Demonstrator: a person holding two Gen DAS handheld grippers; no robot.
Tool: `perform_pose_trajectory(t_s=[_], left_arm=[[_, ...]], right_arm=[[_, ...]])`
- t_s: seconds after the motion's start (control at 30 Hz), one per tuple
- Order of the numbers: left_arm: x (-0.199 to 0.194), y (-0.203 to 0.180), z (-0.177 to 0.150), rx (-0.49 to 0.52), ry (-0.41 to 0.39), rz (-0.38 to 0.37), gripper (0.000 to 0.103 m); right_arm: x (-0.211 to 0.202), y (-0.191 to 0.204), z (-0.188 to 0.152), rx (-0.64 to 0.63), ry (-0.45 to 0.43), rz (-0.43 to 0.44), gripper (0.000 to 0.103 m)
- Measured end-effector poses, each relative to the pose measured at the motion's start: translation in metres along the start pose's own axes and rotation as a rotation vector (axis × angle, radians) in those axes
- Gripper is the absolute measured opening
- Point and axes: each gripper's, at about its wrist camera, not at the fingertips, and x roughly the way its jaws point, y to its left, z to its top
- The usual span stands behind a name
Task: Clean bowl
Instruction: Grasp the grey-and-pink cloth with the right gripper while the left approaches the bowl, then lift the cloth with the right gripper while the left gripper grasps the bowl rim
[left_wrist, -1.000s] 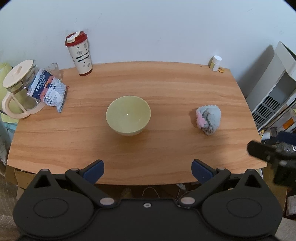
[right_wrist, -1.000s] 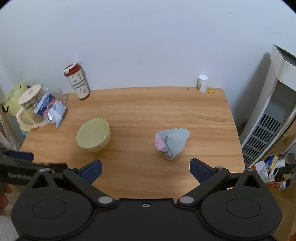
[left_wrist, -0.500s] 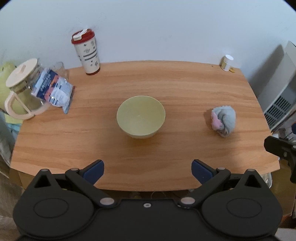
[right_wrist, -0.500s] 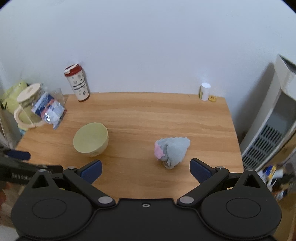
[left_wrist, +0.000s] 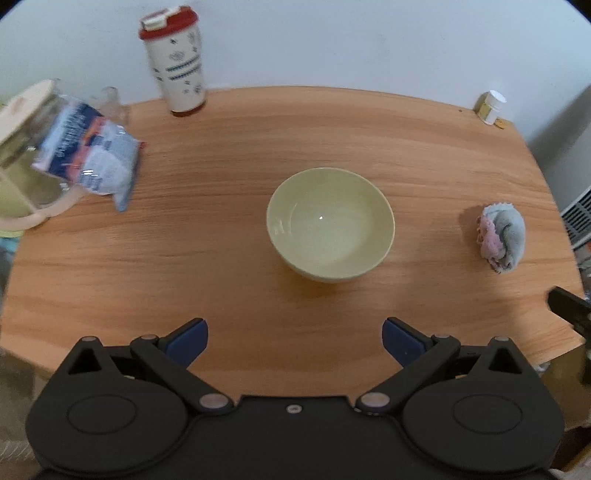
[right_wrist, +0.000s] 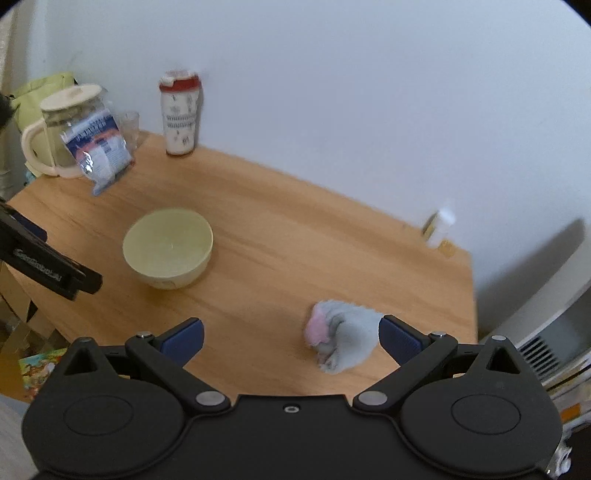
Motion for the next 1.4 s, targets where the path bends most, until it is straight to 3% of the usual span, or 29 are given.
perform_pose_trajectory(t_s=[0.17,0.37,0.5,0.6,0.63,0.7,0.73,0.77,0.8,0.9,1.03,1.2,1.4], left_arm=[[0.031,0.019,0.017,0.010,0.058,-0.046,0.102],[0.051,0.039,0.036,0.023,0.030,-0.079,0.103],[0.062,0.046,0.045,0.089,-0.008,-0.060,0.103],[0.072,0.046,0.049,0.158,-0.001,-0.086,0.103],[0.075,0.046,0.049,0.180,-0.009,-0.093,0.103],[0.080,0.045,0.049,0.204,0.005,-0.105,0.102],[0.083,0.043,0.049,0.212,0.007,-0.110,0.102],[0.084,0.042,0.050,0.219,0.008,-0.105,0.102],[0.085,0.040,0.051,0.228,0.009,-0.100,0.103],[0.084,0.031,0.052,0.260,0.004,-0.094,0.102],[0.087,0.024,0.054,0.273,-0.013,-0.053,0.103],[0.100,0.030,0.063,0.146,0.065,-0.067,0.103],[0.104,0.025,0.063,0.105,0.083,-0.074,0.103]], right_arm=[[0.049,-0.002,0.006,-0.018,0.082,-0.036,0.102],[0.087,-0.011,0.010,0.038,0.181,-0.054,0.092],[0.101,-0.011,0.007,0.000,0.146,-0.138,0.091],[0.117,-0.017,0.004,0.048,0.218,-0.115,0.091],[0.121,-0.019,0.004,0.069,0.241,-0.101,0.096],[0.141,-0.028,0.001,0.159,0.356,-0.059,0.095],[0.143,-0.030,-0.001,0.183,0.337,-0.074,0.073],[0.143,-0.030,-0.003,0.191,0.303,-0.111,0.062],[0.143,-0.029,-0.003,0.180,0.297,-0.136,0.061],[0.140,-0.032,-0.002,0.196,0.270,-0.099,0.064],[0.155,-0.037,-0.004,0.190,0.307,-0.097,0.068],[0.168,-0.044,-0.002,0.146,0.285,-0.055,0.068],[0.181,-0.062,-0.004,0.126,0.283,0.015,0.068]])
